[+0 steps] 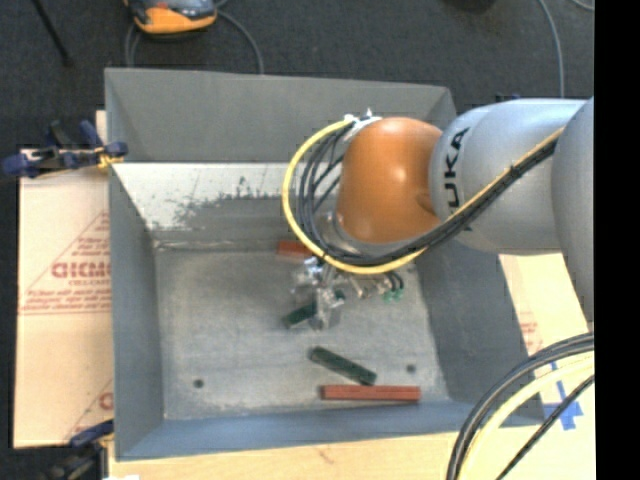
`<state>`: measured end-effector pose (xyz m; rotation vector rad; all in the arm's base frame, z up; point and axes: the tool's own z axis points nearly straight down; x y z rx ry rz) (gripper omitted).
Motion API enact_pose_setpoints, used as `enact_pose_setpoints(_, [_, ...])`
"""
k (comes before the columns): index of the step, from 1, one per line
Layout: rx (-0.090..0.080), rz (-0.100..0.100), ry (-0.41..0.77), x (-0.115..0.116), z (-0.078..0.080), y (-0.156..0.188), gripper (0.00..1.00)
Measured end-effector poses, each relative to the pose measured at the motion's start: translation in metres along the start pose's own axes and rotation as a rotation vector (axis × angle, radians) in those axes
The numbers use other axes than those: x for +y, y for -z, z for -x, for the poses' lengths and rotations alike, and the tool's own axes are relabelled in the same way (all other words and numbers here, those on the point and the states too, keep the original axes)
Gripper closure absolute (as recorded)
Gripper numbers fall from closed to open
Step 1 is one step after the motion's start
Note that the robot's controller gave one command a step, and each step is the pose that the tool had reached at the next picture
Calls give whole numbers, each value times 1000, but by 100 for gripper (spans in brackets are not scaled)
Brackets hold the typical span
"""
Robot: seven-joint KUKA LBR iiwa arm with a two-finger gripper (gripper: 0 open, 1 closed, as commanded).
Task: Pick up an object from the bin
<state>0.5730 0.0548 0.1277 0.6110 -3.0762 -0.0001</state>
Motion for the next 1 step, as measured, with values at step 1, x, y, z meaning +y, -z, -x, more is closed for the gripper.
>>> enact_pose_setpoints(1, [-7,-1,26,13,-42,79,100])
